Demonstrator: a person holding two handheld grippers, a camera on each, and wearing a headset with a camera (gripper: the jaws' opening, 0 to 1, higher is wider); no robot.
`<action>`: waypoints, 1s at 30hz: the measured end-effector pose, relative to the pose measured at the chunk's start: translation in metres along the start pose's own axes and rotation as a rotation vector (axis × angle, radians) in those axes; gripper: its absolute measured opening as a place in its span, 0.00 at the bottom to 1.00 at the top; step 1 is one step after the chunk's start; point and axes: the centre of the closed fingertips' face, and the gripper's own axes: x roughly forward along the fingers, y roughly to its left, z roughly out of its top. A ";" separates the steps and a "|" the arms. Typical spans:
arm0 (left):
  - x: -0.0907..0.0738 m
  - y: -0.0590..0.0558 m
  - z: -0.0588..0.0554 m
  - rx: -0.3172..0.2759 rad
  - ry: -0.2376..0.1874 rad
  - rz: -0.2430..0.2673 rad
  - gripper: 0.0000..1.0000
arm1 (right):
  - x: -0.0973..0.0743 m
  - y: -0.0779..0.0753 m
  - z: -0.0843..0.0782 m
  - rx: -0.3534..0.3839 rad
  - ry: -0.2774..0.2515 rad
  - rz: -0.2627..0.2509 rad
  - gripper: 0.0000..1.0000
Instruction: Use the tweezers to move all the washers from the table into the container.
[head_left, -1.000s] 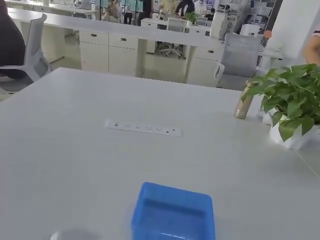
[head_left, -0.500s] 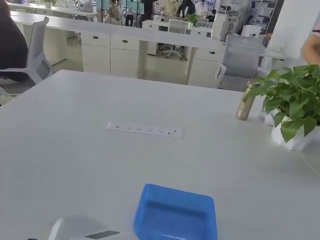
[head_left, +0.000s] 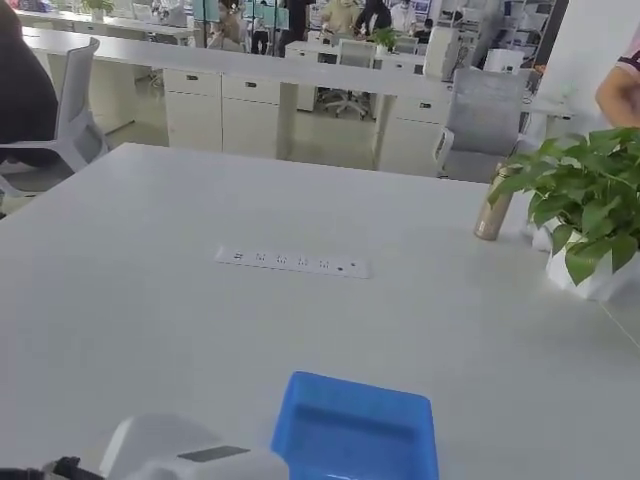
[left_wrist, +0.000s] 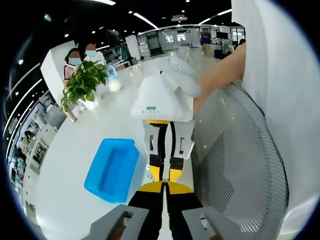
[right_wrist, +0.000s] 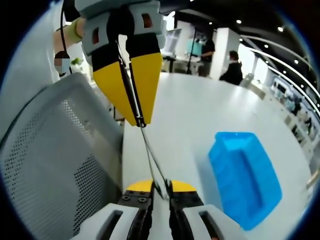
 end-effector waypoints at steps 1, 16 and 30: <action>0.000 0.000 0.000 0.000 0.001 -0.001 0.00 | 0.000 0.000 0.000 0.001 -0.002 -0.001 0.07; 0.006 0.010 0.010 0.005 -0.020 -0.063 0.00 | -0.001 -0.003 0.001 0.044 -0.017 0.000 0.08; 0.016 0.017 0.017 0.023 -0.039 -0.076 0.00 | -0.017 -0.008 0.020 0.056 -0.079 -0.016 0.04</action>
